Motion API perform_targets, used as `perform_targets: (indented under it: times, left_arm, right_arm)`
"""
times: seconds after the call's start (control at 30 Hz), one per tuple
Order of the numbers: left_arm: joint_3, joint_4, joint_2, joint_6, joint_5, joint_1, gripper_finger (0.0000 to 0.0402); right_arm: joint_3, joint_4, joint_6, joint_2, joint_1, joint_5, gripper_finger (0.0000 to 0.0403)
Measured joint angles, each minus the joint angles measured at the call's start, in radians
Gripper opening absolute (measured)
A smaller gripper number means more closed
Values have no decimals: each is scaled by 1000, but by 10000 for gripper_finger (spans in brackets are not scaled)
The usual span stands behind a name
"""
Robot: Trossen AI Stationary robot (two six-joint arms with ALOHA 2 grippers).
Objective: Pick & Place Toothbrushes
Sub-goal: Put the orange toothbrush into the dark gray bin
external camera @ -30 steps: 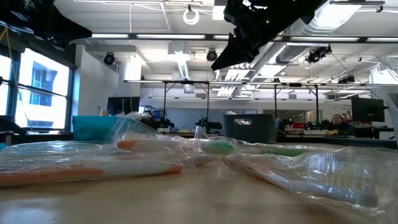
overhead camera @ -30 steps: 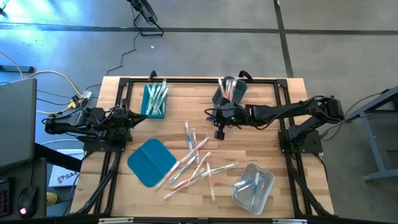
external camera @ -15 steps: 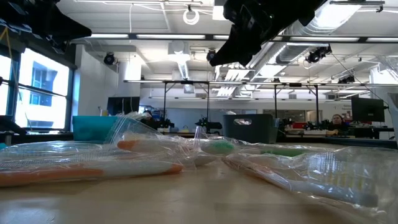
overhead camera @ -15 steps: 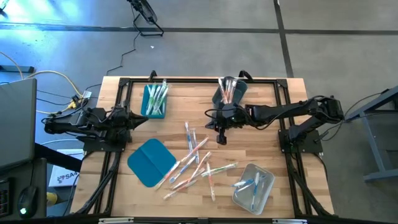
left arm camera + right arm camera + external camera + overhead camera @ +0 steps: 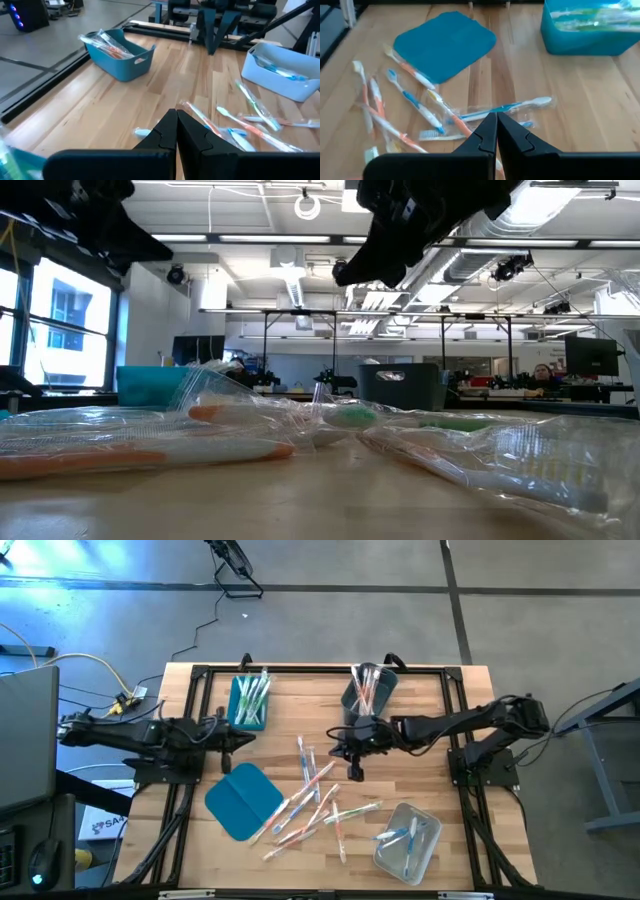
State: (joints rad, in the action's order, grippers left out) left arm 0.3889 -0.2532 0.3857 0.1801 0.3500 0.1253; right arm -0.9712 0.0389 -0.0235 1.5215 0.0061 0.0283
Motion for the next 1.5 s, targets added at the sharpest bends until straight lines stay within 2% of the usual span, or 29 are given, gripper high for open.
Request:
perform_targets:
  times: [0.27, 0.53, 0.83, 1.5]
  left_arm:
    - [0, 153, 176, -88, -54, 0, 0]
    - [-5, 217, 239, -126, -55, 0, 0]
    - [-234, 630, 238, -150, -64, 1, 0]
    - [-240, 594, 178, -172, -71, 0, 0]
  right_arm:
    - [0, -13, 11, 88, 1, 0, 4]
    - [0, -67, 80, 107, -6, -3, 4]
    - [0, -131, 100, 106, -35, 5, 4]
    - [0, -209, 95, 106, -54, 24, 3]
